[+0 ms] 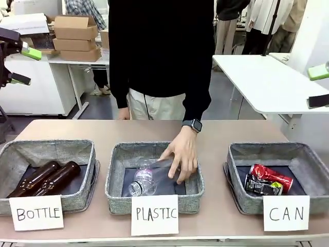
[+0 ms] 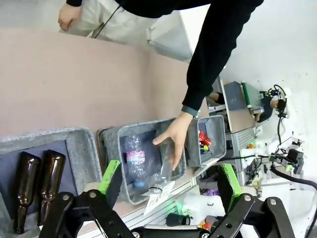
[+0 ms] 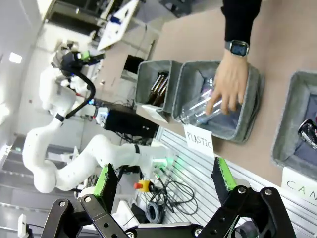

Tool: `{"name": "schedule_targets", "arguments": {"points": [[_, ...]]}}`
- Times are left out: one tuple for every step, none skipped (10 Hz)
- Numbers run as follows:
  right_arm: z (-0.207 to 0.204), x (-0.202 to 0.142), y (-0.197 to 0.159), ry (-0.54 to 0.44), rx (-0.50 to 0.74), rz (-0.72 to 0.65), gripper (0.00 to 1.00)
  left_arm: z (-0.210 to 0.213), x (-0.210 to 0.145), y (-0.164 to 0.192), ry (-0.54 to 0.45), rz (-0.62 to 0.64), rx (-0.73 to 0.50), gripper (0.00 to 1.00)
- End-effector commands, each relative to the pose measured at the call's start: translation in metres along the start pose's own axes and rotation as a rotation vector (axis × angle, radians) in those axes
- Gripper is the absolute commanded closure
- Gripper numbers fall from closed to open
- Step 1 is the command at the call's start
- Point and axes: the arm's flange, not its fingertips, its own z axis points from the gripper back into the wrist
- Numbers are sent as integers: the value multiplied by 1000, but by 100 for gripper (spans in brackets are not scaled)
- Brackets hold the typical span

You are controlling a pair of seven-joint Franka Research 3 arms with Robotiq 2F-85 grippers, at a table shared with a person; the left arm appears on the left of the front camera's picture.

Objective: Sort the can waste into the basket.
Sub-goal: Pick up the can waste from the table and place it in the right Fabric basket.

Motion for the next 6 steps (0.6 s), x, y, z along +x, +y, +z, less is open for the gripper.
{"name": "schedule_targets", "arguments": {"points": [[4, -1, -3, 5, -1, 9, 0, 1, 0, 4, 3, -1, -13, 0], [4, -1, -3, 5, -1, 9, 0, 1, 0, 4, 3, -1, -13, 0], [4, -1, -3, 5, -1, 9, 0, 1, 0, 4, 3, -1, -13, 0], [4, -1, -3, 5, -1, 9, 0, 1, 0, 4, 3, -1, -13, 0], [4, -1, -3, 5, -1, 9, 0, 1, 0, 4, 3, -1, -13, 0], [4, -1, -3, 5, -1, 9, 0, 1, 0, 4, 3, -1, -13, 0]]}}
